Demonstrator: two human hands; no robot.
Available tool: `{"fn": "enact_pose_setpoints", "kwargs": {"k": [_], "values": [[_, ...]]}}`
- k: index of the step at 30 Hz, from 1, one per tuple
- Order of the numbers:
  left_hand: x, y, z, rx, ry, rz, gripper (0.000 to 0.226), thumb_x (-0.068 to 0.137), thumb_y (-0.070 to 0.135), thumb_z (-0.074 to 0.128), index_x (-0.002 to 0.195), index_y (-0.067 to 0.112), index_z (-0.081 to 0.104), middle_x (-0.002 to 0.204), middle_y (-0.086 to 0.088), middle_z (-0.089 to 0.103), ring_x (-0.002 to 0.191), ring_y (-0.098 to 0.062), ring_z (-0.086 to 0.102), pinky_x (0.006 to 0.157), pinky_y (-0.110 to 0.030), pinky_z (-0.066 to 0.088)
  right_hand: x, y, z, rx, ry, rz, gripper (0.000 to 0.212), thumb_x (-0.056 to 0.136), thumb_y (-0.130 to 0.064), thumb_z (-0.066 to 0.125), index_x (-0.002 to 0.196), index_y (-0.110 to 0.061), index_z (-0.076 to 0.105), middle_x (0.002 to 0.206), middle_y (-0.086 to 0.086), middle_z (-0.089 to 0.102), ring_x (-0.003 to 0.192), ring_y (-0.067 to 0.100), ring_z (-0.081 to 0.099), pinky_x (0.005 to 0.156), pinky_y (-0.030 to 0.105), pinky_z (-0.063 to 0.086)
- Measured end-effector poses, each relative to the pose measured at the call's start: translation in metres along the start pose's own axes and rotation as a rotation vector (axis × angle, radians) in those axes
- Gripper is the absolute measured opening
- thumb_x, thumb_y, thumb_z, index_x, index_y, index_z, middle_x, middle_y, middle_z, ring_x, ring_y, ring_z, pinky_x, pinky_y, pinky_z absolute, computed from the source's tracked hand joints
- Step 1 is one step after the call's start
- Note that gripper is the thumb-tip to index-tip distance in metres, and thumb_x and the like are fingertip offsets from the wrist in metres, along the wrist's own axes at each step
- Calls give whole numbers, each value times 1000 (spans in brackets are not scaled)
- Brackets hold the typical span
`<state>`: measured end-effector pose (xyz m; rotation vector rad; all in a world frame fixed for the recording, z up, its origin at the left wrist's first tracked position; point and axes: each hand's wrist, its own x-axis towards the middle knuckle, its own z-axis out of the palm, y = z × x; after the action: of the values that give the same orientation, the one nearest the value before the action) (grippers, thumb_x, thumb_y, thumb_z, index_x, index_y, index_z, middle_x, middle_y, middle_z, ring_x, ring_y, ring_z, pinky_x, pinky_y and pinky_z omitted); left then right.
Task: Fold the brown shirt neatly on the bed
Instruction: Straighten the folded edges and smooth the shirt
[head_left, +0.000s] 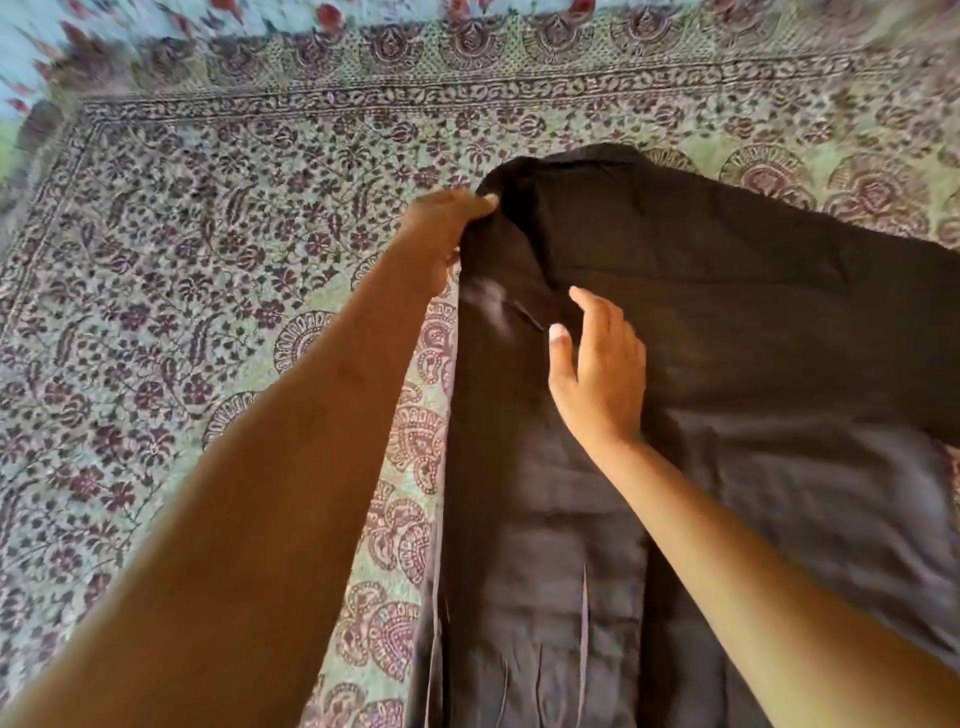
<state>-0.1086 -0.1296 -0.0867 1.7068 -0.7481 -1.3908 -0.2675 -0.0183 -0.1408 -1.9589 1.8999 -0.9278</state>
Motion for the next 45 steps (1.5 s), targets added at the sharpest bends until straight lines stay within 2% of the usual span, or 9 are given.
{"fn": "enact_pose_setpoints", "kwargs": {"k": [3,10,15,19,24,29,33,37,45], "values": [[1,6,10,-144,-154,-25,8,85,13,62,77,15,60,80,-3,63,79,-16,60,78,-30,53,6,6,-7,148,-19,78,48,89,-40,35,122,-10,52,115,6,61,97,26,61,79,41,46],[24,-13,29,-23,55,-81,19,88,1,50,99,9,62,92,-12,62,86,-25,62,71,-33,56,6,27,-23,66,-309,157,24,86,-41,58,102,-22,62,78,-6,62,82,24,62,65,32,42],[25,-16,32,-121,125,0,26,86,-2,56,81,20,44,76,-2,52,64,-14,50,57,-27,45,-9,54,-39,128,-156,152,17,83,-34,65,85,-18,62,59,-8,52,60,25,58,54,38,44],[32,-20,28,146,189,95,28,77,6,66,77,25,45,76,-4,58,64,-19,55,59,-30,49,-26,57,-40,-81,-81,72,31,86,-43,57,102,-17,59,81,0,59,69,25,60,52,35,46],[33,-29,27,87,207,160,15,75,21,65,79,28,52,83,-4,62,73,-22,57,60,-31,51,-17,37,-29,-71,51,56,34,87,-33,46,110,-10,58,101,10,59,87,31,59,67,42,46],[38,-7,31,20,121,164,26,77,4,69,88,20,52,82,-3,59,59,-10,53,41,-14,39,-2,12,-8,-112,-109,-53,46,86,-36,40,124,-12,53,123,11,57,107,32,55,83,43,42],[49,10,27,-32,286,169,28,73,1,68,77,19,47,73,2,53,65,-12,51,57,-23,47,-3,-3,3,-337,-208,-295,59,86,-37,44,139,-12,40,148,14,34,134,31,35,106,46,26],[51,9,29,63,118,77,27,81,-4,57,74,20,47,73,1,51,66,-11,48,56,-20,43,-18,-4,15,-323,-383,-473,58,89,-39,38,140,-13,39,151,13,29,138,28,29,112,44,17],[44,-4,29,-128,-83,99,37,84,-16,35,80,19,48,72,-2,53,57,-9,45,52,-20,40,-77,-13,7,-364,-324,-123,60,88,-48,37,140,-19,40,149,18,30,135,39,30,110,48,17]]}}
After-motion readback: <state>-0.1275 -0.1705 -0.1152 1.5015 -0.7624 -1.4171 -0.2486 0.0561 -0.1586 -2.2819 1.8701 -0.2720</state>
